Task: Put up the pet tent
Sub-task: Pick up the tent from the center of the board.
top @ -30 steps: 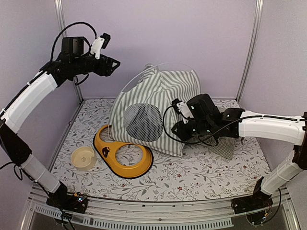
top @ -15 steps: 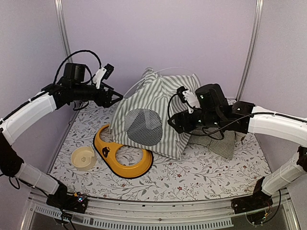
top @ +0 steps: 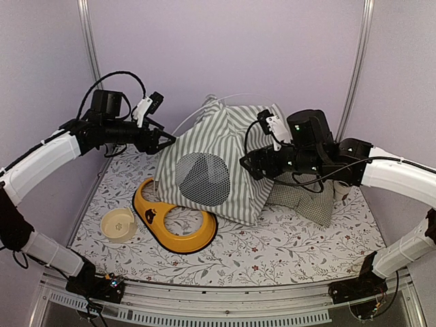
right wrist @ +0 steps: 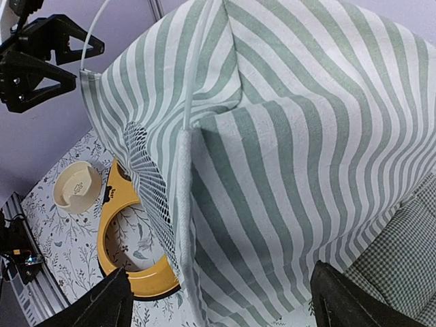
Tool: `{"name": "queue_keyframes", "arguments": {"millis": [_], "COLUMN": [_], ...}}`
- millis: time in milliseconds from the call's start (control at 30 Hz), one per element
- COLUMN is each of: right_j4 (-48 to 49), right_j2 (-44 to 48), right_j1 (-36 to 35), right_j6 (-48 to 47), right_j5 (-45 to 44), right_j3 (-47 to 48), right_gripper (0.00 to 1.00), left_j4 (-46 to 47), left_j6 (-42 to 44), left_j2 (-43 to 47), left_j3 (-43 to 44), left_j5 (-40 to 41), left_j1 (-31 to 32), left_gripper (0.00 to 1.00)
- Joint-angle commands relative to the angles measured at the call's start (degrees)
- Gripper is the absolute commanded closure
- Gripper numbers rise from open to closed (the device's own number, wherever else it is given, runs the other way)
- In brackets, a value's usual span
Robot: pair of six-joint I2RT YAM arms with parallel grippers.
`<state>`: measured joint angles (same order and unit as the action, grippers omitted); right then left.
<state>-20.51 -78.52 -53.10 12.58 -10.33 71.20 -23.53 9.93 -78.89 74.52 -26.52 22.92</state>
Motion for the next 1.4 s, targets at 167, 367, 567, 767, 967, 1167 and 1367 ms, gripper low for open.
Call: {"name": "queue_keyframes", "arguments": {"millis": [167,367,567,767,967,1167,1367], "right_j4": [2.5,3.6,5.1,6.0,6.3,6.4,6.8], "right_j2": [2.7,2.6,2.8,2.8,2.6,2.2,2.5], "right_j1": [0.5,0.5,0.5,0.5,0.5,0.5,0.5], "right_j6": [-1.8,-2.6,-3.8,-4.7,-5.2,-5.6,-5.6], "right_j5": [-2.9,-3.6,-3.5,-3.2,-4.5,-7.1,-5.5], "right_j3": [2.8,4.3,5.9,7.2,9.2,12.9,17.3], "right_gripper": [0.06,0.06,0.05,0.05,0.05,0.04,0.04], "left_j4": [0.6,0.5,2.6,7.0,12.6,17.1,18.7], "left_j6": [1.2,0.5,-1.0,-3.2,-7.2,-9.5,-9.5], "left_j2": [-2.6,-5.5,-5.3,0.2,7.4,13.3,17.7], "left_j3": [0.0,0.6,-0.6,-2.9,-5.8,-7.3,-8.1], "left_j5": [-2.2,-1.0,2.7,6.6,15.4,29.6,42.6], "left_j1": [1.1,3.4,5.5,8.0,12.7,19.3,26.4], "left_gripper": [0.29,0.43,0.74,1.00,1.00,1.00,1.00]}}
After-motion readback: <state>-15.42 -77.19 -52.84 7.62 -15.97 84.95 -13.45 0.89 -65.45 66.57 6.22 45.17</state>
